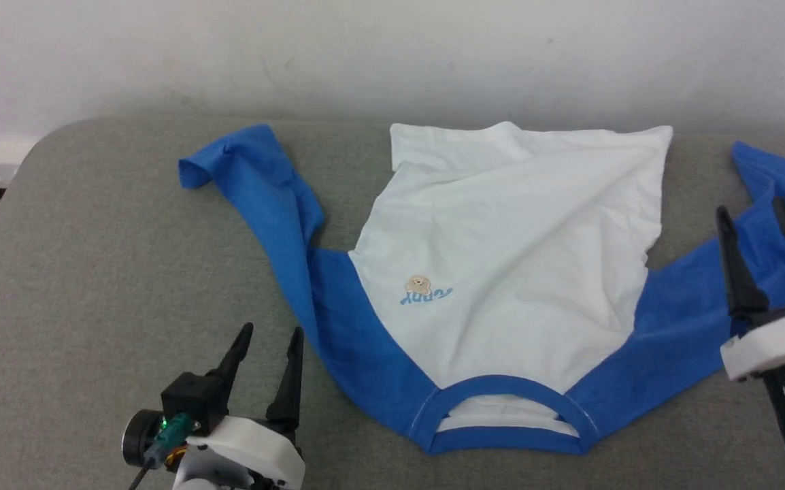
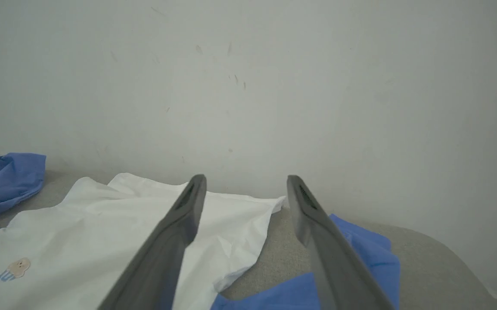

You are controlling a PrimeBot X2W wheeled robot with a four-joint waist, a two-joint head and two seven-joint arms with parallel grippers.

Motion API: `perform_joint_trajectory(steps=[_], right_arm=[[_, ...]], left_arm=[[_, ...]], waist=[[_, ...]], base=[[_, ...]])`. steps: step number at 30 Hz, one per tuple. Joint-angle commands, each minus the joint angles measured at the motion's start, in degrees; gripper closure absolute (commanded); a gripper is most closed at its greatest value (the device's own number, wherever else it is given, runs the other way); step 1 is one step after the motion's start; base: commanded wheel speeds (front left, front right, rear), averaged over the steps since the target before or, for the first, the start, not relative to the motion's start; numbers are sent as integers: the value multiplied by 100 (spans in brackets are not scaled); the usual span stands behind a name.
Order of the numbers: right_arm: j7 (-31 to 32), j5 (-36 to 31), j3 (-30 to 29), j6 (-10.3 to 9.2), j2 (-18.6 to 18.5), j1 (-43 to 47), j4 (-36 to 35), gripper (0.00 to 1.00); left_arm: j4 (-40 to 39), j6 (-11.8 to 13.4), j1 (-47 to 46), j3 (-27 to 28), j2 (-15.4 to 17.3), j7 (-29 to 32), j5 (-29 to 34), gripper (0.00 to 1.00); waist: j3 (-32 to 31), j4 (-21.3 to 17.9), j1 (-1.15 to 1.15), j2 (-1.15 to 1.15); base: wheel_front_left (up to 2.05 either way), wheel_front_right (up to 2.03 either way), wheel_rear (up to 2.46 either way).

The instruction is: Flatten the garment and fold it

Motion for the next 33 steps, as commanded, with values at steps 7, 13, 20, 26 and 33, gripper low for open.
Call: perform_joint_trajectory(steps=[7,13,20,26,33], right_arm=[[280,1,-695,-12,1063,1414,-1416,0],[435,-87,-796,-12,1425,1750,-1770,0],[507,-191,-721,-12,1515,1743,-1820,0],[515,-215,-683,-12,1570,1687,-1771,0],[451,-247,-679,-12,1609,1557,-1687,0]], left_arm=[[-162,-225,171,-681,351,1235,-82,0],[-544,-250,293,-975,484,2566,-314,0],[-789,-40,304,-1168,556,3459,-156,0],[-707,271,174,-1251,484,3810,59,0],[-310,330,91,-1401,522,4226,163,0]], waist=[[-133,-544,2,0],[-1,-678,2,0],[147,-762,2,0],[377,-832,2,0],[647,-921,2,0]], base=[[0,0,0],[0,0,0],[0,0,0],[0,0,0],[0,0,0]])
